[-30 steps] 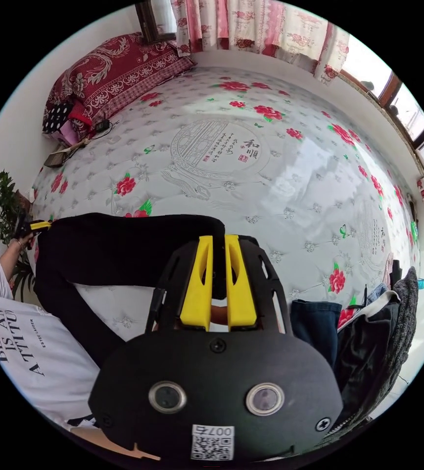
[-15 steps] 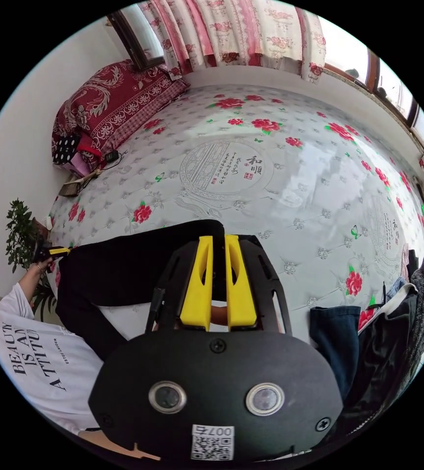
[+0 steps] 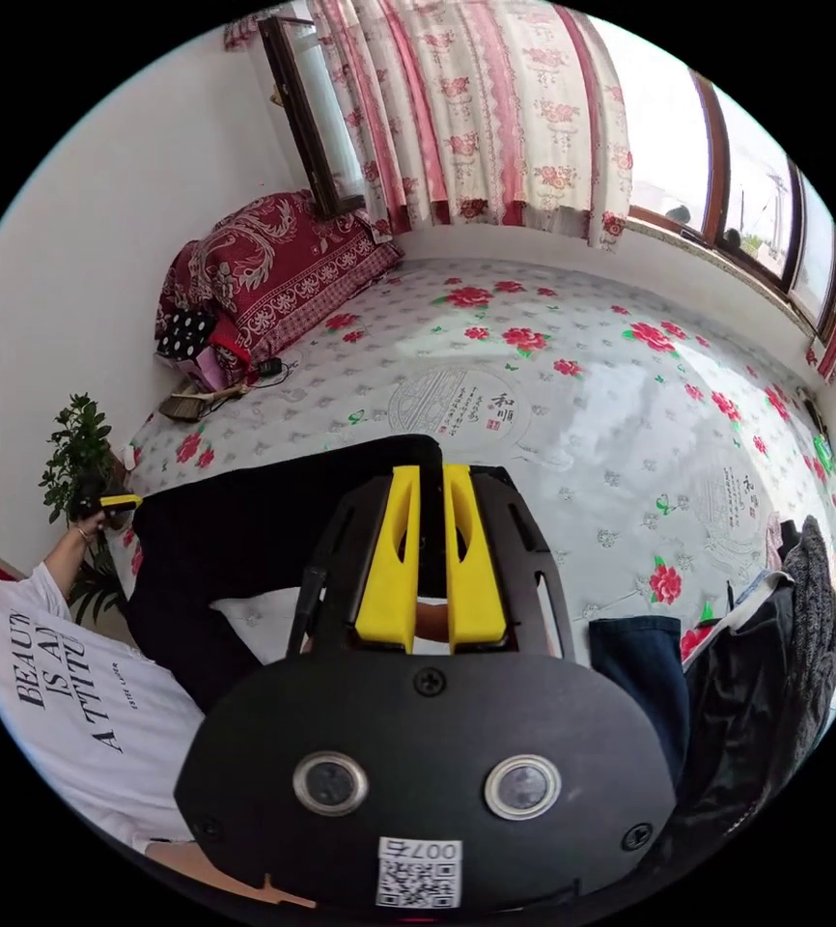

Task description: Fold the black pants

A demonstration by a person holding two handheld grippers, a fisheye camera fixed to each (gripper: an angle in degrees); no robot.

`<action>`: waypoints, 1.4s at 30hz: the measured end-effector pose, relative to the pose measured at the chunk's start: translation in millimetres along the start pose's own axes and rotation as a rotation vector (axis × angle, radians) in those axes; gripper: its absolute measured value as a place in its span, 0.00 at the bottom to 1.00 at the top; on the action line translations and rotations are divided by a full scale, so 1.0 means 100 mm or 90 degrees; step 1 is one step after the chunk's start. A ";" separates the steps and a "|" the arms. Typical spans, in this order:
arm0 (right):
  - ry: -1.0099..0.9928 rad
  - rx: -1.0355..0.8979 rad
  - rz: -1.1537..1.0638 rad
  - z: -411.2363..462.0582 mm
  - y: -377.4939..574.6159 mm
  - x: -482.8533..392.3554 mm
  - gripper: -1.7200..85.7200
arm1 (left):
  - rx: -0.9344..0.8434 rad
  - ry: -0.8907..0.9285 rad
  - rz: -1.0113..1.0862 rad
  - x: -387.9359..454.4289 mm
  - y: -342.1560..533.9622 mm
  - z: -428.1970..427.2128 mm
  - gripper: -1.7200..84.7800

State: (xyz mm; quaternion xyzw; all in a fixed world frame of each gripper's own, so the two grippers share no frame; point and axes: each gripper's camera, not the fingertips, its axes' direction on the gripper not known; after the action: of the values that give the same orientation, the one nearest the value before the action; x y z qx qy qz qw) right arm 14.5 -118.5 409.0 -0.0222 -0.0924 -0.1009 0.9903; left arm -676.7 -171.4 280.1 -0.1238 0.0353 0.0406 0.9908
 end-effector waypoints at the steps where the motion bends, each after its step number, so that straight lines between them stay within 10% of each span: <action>1: 0.004 0.012 0.001 -0.17 0.15 0.03 0.05 | 0.006 0.004 -0.003 0.00 0.06 -0.07 0.01; 15: -0.006 -0.121 0.182 -0.41 2.00 0.53 0.04 | 0.020 0.038 -0.059 0.12 1.06 -0.42 0.01; 25: -0.031 0.158 0.003 -2.57 2.02 -0.15 0.04 | 0.164 0.017 -0.013 0.37 1.95 -1.53 0.01; 35: -0.001 -0.320 0.139 -1.37 3.89 -0.04 0.03 | -0.106 0.066 -0.060 1.05 3.52 -0.42 0.01; 42: 0.007 -0.274 0.105 -1.86 3.03 -0.21 0.03 | -0.082 0.032 -0.010 1.15 2.99 -0.68 0.01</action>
State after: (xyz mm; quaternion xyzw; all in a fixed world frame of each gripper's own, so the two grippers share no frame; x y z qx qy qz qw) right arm 89.2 170.6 214.3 -0.2396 -0.0616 -0.0373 0.9682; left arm -593.2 109.0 133.0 -0.1885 0.0567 0.0322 0.9799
